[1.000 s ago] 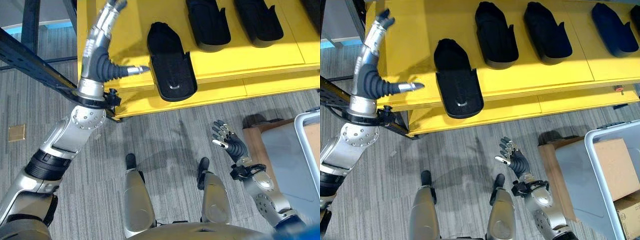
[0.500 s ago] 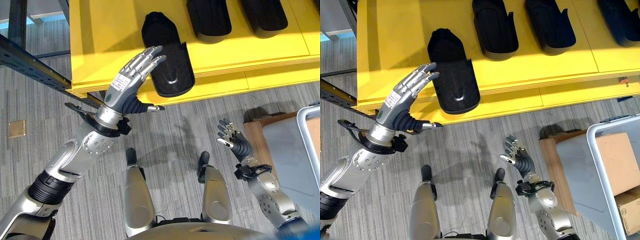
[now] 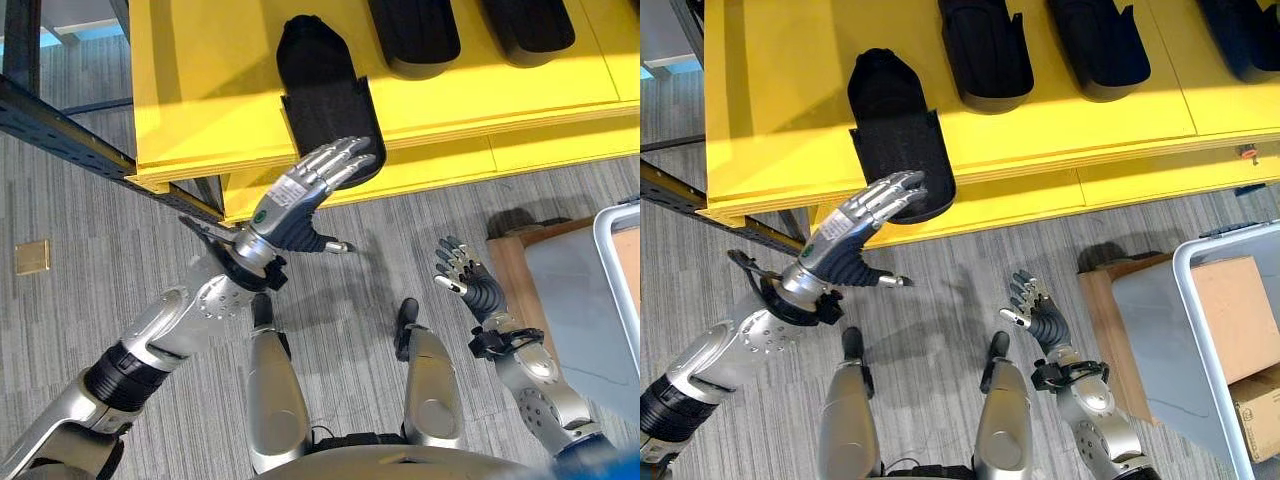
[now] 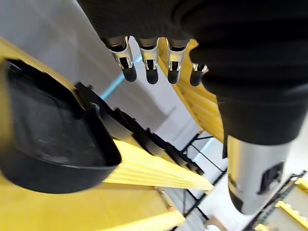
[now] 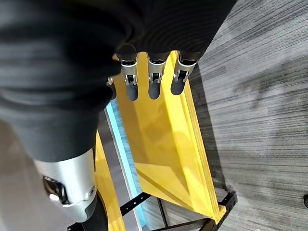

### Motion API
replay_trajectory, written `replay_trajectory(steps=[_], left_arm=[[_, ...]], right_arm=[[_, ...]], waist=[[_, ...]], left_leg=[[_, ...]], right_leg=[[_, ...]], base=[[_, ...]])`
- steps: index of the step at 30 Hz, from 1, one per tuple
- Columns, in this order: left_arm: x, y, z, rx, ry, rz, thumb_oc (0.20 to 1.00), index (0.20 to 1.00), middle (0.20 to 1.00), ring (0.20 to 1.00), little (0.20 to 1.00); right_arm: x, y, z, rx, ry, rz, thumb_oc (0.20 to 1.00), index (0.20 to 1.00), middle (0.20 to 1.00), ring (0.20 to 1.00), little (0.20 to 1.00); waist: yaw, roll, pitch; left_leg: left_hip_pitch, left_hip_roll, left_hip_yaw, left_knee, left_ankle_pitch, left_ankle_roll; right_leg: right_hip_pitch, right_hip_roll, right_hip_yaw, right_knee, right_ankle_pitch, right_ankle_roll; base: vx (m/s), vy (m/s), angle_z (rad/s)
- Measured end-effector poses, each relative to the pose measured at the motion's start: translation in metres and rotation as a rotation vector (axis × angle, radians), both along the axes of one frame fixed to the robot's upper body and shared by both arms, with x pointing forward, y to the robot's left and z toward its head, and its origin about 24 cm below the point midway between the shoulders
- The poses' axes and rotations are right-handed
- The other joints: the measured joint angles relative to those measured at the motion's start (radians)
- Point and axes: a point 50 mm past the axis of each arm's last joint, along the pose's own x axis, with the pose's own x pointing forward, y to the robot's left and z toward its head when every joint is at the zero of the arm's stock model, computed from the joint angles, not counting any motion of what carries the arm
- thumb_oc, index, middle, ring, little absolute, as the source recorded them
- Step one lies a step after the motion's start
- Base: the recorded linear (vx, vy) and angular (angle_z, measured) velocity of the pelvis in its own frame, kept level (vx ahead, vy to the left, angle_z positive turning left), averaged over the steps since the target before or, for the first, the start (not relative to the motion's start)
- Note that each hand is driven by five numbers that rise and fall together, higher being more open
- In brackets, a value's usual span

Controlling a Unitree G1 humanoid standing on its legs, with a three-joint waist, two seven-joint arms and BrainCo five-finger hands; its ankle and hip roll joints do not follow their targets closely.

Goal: Move parts from the plastic box to the shelf.

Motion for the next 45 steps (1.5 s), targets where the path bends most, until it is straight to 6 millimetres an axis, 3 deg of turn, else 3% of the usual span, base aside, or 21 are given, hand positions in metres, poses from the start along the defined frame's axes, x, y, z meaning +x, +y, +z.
replay_trajectory(steps=[12, 28, 39, 45], left_arm=[[0.009, -0.042, -0.009, 0.041, 0.045, -0.130, 1.000, 1.000, 1.000, 1.000, 1.000], [0.008, -0.053, -0.018, 0.019, 0.122, -0.180, 1.000, 1.000, 1.000, 1.000, 1.000], [0.027, -0.040, -0.042, 0.048, 0.224, -0.069, 1.000, 1.000, 1.000, 1.000, 1.000], [0.029, -0.011, -0.054, 0.031, 0.270, 0.045, 1.000, 1.000, 1.000, 1.000, 1.000]], right_arm=[[0.001, 0.003, 0.001, 0.002, -0.006, -0.002, 1.000, 1.000, 1.000, 1.000, 1.000], [0.007, -0.006, -0.006, -0.019, 0.019, -0.075, 1.000, 1.000, 1.000, 1.000, 1.000], [0.010, -0.030, 0.001, -0.027, -0.010, -0.215, 1.000, 1.000, 1.000, 1.000, 1.000], [0.008, -0.045, 0.005, -0.024, -0.036, -0.297, 1.000, 1.000, 1.000, 1.000, 1.000]], waist=[[-0.021, -0.003, 0.014], [-0.042, -0.005, 0.016], [-0.043, -0.006, 0.015], [-0.047, -0.006, 0.015]], left_leg=[[0.017, 0.003, 0.019, -0.001, -0.001, 0.000], [0.015, 0.003, 0.022, 0.001, -0.004, -0.001], [-0.017, 0.004, 0.021, 0.037, -0.019, 0.003], [-0.017, 0.006, 0.023, 0.055, -0.031, 0.003]], right_leg=[[-0.005, 0.001, 0.022, 0.011, -0.004, -0.003], [-0.009, 0.001, 0.025, 0.012, -0.005, -0.003], [-0.039, 0.001, 0.034, 0.029, -0.006, -0.003], [-0.039, 0.001, 0.044, 0.034, -0.006, -0.003]], base=[[-0.01, -0.004, -0.04], [0.00, 0.000, 0.00], [0.00, 0.000, 0.00], [0.00, 0.004, -0.02]])
